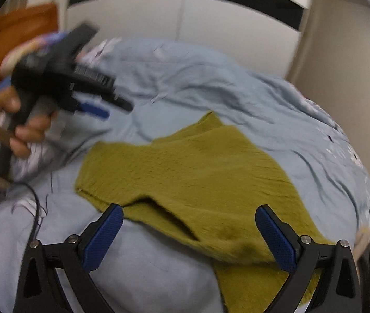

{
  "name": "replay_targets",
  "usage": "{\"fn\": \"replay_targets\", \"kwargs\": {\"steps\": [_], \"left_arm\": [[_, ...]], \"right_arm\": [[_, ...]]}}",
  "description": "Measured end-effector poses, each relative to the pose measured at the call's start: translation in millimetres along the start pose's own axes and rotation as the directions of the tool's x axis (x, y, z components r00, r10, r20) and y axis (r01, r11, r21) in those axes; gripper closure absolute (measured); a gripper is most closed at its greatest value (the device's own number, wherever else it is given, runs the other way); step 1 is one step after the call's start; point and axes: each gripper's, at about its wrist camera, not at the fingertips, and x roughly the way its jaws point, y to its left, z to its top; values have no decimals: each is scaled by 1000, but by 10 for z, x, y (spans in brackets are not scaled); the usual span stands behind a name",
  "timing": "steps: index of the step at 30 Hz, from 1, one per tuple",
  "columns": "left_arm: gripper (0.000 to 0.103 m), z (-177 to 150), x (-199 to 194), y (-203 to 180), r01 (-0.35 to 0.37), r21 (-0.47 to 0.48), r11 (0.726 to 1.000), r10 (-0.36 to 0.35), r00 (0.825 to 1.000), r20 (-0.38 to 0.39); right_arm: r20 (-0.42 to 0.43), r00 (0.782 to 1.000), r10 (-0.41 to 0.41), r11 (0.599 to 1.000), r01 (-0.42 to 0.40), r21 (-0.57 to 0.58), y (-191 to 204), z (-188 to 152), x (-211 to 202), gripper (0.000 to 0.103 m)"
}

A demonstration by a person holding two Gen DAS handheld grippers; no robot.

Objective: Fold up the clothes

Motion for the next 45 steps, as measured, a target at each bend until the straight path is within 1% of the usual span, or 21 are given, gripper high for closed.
{"fn": "replay_targets", "kwargs": {"steps": [3,5,7,9,11,13,15,16,17,18,19,20,21,25,27,29,33,35,38,42,45], "left_arm": [[39,13,-21,78,-3,-13,1000,3,1000,8],[39,25,-25,133,-3,-28,1000,3,1000,7],[39,30,-37,176,-2,-32,999,2,1000,6],[39,35,-49,217,-1,-35,999,1,1000,6],[39,36,-52,241,-3,-34,999,3,1000,3],[39,38,-47,273,-5,-36,999,5,1000,-1],[39,44,-36,305,-8,-41,999,8,1000,-6],[39,45,-27,316,-10,-45,999,10,1000,-9],[39,46,-17,326,-12,-49,999,11,1000,-12],[39,44,-8,332,-11,-51,999,11,1000,-16],[39,42,1,337,-10,-53,999,9,1000,-20],[39,39,8,334,-7,-51,999,6,1000,-24],[39,36,16,329,-4,-49,999,2,1000,-29],[39,27,48,297,3,-47,999,-5,999,-40],[39,25,84,262,13,-48,999,-16,998,-53],[39,22,128,205,27,-44,999,-30,997,-67],[39,10,243,-8,62,-19,998,-64,993,-104],[39,-10,310,-176,81,19,997,-78,989,-126],[39,-51,455,-376,109,59,992,-97,980,-176],[39,-111,757,-462,136,-11,991,-134,956,-262],[39,-122,991,-576,177,-75,981,-192,926,-324]], "right_arm": [[-35,996,81,996,-83,-38,199,109,160,2],[-60,989,134,988,-138,-62,332,182,266,5],[-92,980,174,980,-182,-80,462,232,389,20],[-147,968,206,975,-216,-58,526,248,575,25],[-185,948,260,964,-266,-6,540,256,722,27],[-216,934,284,958,-287,18,572,247,838,32],[-225,931,286,957,-291,12,650,250,852,33],[-226,933,279,959,-283,15,649,256,856,35],[-227,937,267,963,-269,20,639,263,859,38],[-227,940,255,966,-256,25,630,270,862,52],[-222,944,242,970,-238,45,580,271,859,69],[-214,950,230,973,-219,72,511,269,855,79],[-202,957,207,977,-190,99,436,275,841,85],[-96,988,121,964,-94,248,-97,257,555,86],[-47,997,59,948,-41,315,-377,217,354,86],[-7,1000,-19,928,21,372,-650,148,123,87],[28,985,-169,864,135,485,-1142,-74,-324,87],[18,975,-220,827,176,533,-1395,-194,-485,87],[13,960,-279,773,217,596,-1650,-362,-666,87],[23,936,-350,710,249,658,-1897,-549,-873,87],[23,933,-359,680,244,691,-2032,-675,-945,87]]}}
